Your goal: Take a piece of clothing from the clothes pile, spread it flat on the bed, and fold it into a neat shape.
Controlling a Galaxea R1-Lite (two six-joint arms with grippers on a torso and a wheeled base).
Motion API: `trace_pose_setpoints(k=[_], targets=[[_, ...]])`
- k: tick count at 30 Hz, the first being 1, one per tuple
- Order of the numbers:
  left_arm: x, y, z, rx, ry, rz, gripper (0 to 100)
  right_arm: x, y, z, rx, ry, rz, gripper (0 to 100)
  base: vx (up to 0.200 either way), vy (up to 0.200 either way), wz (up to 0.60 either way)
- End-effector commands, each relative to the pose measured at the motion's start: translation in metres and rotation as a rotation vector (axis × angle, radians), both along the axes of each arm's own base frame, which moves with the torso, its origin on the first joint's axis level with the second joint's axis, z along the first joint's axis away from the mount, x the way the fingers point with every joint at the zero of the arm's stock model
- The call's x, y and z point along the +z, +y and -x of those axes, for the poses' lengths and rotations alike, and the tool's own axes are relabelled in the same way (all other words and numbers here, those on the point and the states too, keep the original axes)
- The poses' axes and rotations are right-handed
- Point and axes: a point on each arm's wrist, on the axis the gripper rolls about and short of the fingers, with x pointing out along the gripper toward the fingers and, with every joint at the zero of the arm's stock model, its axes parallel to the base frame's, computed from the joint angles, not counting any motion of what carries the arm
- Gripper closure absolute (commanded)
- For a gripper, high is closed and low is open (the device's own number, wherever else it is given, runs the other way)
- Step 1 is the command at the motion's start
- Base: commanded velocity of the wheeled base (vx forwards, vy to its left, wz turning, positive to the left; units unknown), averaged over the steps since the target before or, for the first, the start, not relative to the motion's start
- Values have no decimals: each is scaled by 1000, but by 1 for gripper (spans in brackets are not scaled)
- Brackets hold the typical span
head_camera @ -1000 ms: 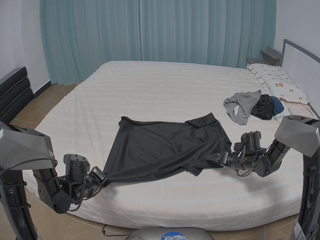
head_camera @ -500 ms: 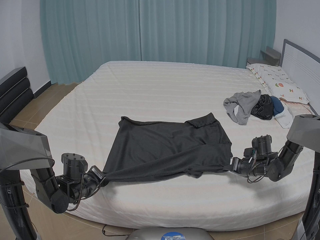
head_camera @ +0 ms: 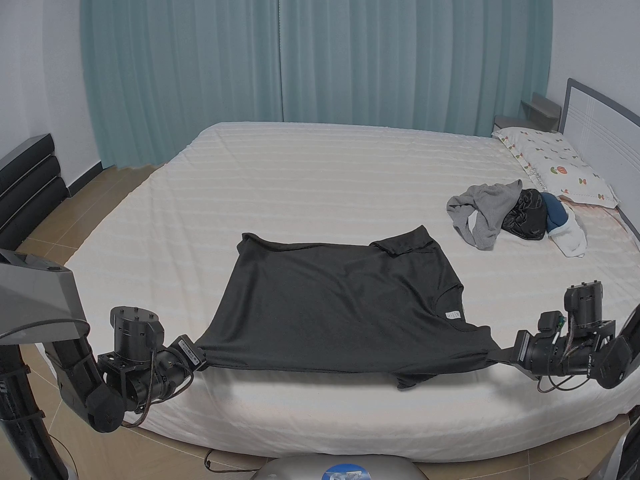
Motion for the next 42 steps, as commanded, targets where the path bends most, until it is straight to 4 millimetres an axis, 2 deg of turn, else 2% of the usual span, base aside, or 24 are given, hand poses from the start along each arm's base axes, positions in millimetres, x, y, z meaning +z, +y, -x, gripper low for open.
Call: trace_pose_setpoints(k=[1, 9, 22, 30, 42], targets=[[14, -1, 13, -44, -18, -34, 100, 21, -5, 34, -17, -45, -17, 100, 0, 0, 0], [19, 1, 20, -71, 14, -81, 100, 26, -6, 56, -12, 17, -15, 100, 0, 0, 0], [22, 2, 32, -120, 97, -147, 100, 29, -8, 71, -6, 95, -5, 100, 0, 0, 0], [23, 2, 40, -153, 140, -181, 100, 39, -10, 77, -1, 125, 15, 100, 0, 0, 0], [14, -5, 50, -211, 248, -222, 100, 18, -11, 76, 88, 230, 101, 100, 0, 0, 0]])
